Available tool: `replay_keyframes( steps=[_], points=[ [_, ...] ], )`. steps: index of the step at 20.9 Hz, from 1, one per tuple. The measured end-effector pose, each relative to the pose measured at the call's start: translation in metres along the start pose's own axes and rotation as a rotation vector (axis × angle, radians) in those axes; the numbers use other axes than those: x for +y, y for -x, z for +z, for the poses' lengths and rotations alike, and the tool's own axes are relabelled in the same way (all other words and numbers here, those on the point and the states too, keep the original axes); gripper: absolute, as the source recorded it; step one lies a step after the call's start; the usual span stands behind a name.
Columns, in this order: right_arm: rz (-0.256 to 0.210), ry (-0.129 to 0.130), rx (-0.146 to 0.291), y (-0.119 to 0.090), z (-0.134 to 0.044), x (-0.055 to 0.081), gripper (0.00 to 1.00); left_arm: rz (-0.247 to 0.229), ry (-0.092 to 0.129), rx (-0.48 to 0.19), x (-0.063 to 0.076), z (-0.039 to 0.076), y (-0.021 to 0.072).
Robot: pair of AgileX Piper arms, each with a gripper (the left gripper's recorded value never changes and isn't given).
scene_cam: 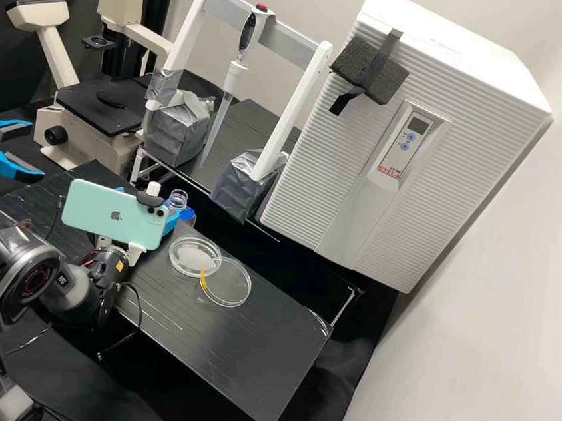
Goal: Close the bottle
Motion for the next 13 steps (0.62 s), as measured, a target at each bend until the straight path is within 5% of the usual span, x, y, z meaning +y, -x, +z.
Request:
replay_keyframes(
  steps=[13],
  points=[
    [0.011, -0.007, -0.011, -0.0028, 0.0018, 0.0009, 0.00, -0.001, -0.021, -0.007, -0.0004, 0.0020, -0.0009]
  ],
)
